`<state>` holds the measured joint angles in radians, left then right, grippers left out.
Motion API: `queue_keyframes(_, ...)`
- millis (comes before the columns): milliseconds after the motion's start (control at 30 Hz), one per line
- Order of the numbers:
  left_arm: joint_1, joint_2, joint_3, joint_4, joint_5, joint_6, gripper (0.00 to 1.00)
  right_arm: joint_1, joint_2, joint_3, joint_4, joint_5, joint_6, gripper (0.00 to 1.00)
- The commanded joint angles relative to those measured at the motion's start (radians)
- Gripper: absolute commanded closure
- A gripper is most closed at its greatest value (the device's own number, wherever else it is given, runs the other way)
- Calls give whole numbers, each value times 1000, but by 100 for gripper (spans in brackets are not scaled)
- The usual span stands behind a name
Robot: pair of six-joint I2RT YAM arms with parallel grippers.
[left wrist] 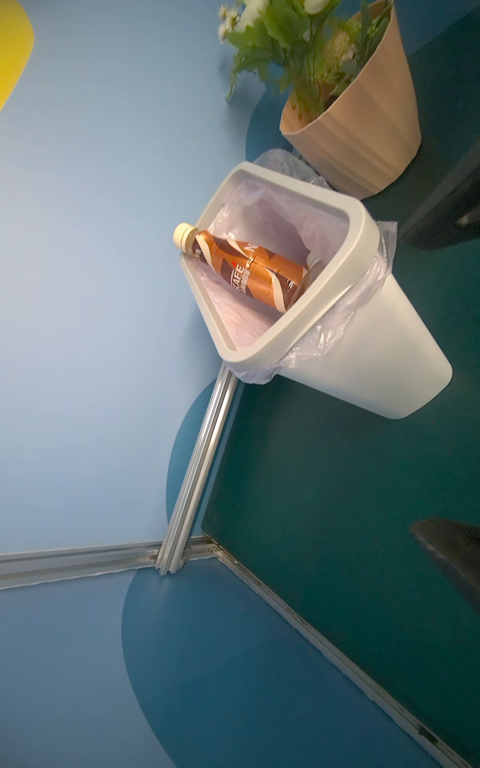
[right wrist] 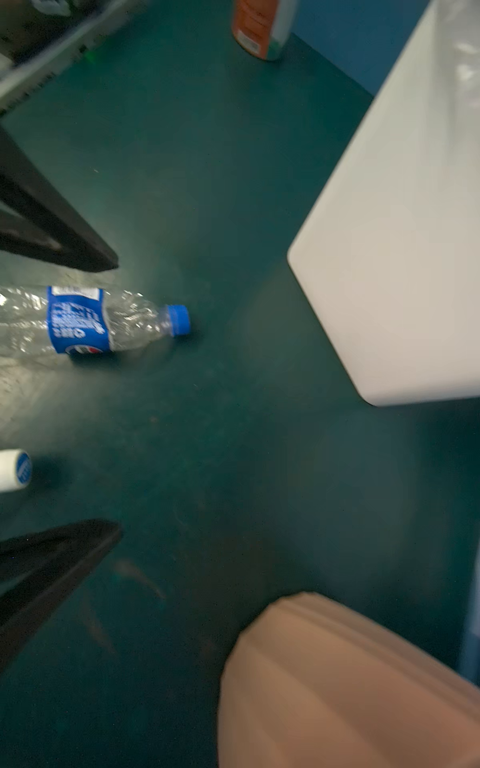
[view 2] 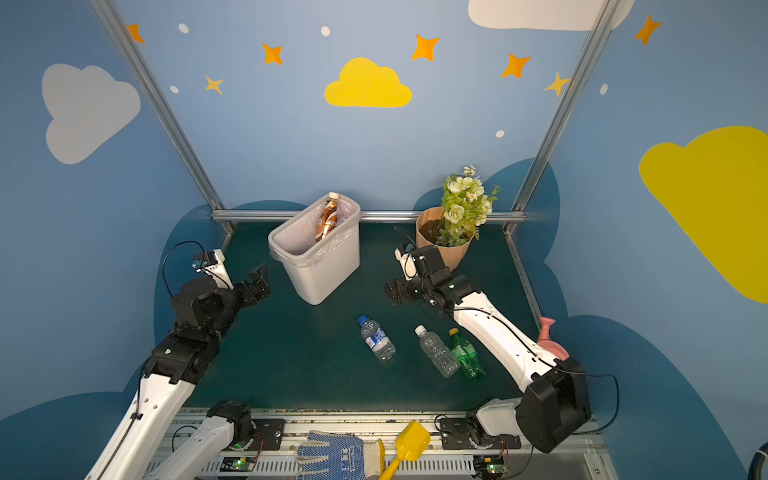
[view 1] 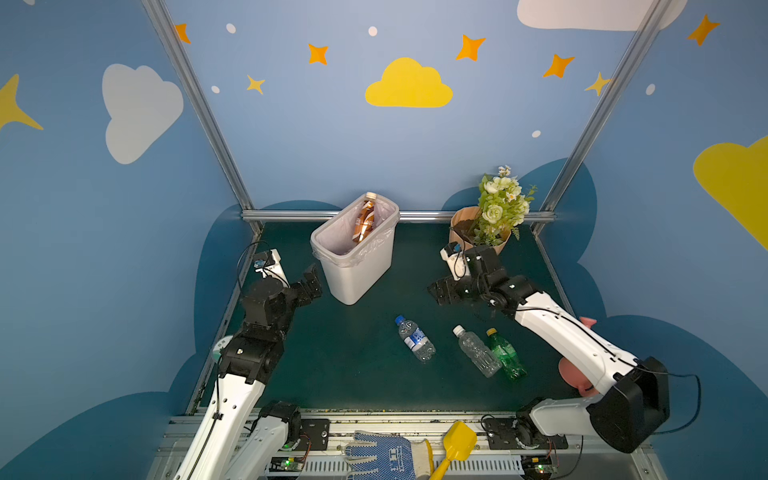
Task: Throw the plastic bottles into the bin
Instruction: 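Move the right gripper down to the blue-labelled clear bottle, then close the right gripper around the blue-labelled bottle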
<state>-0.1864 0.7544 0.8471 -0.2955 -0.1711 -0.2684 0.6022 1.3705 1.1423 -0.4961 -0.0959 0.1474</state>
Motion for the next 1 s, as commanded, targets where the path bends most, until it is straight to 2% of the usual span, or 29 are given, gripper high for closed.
queue_keyframes(0, -4, 1, 1, 21, -42, -5, 0, 57, 74, 21, -80, -62, 61, 9)
queue_keyframes(367, -4, -28, -14, 3, -100, -6, 0, 201, 329, 110, -258, -41, 63, 9)
queue_keyframes(767, -2, -45, -18, -16, -123, 11, 0, 268, 522, 196, -342, 35, 26, 11)
queue_keyframes(967, -2, -56, -24, -23, -133, 18, 0, 275, 585, 230, -360, 47, 15, 21)
